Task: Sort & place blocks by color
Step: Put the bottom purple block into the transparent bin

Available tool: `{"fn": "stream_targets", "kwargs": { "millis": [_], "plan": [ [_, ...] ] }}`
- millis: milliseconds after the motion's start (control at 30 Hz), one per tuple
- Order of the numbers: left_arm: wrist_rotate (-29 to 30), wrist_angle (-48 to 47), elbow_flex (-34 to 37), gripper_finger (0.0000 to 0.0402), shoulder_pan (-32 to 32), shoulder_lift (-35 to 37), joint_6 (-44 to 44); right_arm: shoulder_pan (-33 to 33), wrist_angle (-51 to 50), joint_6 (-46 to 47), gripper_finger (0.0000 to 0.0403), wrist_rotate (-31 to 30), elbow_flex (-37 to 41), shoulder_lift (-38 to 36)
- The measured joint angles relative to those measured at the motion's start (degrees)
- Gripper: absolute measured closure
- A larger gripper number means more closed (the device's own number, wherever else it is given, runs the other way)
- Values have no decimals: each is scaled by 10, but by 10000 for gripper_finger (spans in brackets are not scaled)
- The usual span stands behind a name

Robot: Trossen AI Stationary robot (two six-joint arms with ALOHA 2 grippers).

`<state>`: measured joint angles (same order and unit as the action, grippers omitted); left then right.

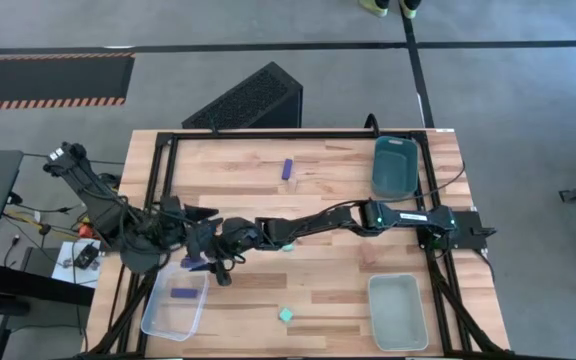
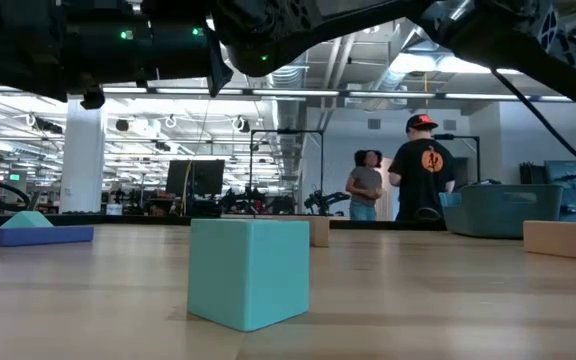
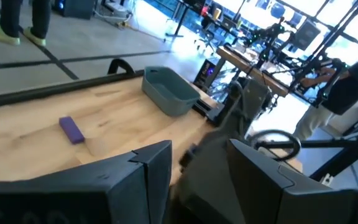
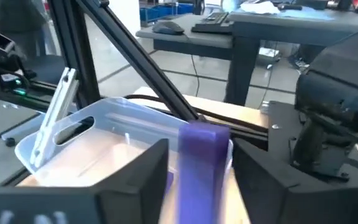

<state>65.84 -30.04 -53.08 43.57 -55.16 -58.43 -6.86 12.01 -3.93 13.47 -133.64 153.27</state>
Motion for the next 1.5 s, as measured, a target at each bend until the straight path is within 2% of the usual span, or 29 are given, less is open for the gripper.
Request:
{"fn": "stream_targets", "kwargs": {
  "millis": [100,233,300,500,567,667,833,967,1067,1267,1500],
  "plan": [
    [-4,21,0,258,0,-19,-8,3,2,17,163,24,0,0],
    [-8,30,0,258,0,-33,3,3,-17,58,162,45,0,-5],
    [7,30,0,258,-3,-39,3,2,-79,80,167,35,0,-20],
    [20,36,0,258,-22,-36,3,15,-285,81,190,-63,-1,-63],
    [20,31,0,258,-29,-33,3,25,-325,62,195,-60,-1,-69],
    [20,21,1,259,-44,-29,16,41,-364,-14,197,-31,-2,-70],
    [-11,-6,1,258,-73,-24,7,48,-359,-126,188,-23,-1,-68],
    [-44,-38,-2,258,-93,-23,3,51,-283,-143,170,-30,-1,-49],
    [-66,-81,0,258,-112,-24,3,53,-263,-104,168,-36,0,-26],
    [-141,-129,1,258,-154,-10,4,49,-269,-65,205,-63,-1,-1],
    [-175,-139,0,258,-201,-7,40,52,-304,-69,257,-63,-1,-1]
  ]
}}
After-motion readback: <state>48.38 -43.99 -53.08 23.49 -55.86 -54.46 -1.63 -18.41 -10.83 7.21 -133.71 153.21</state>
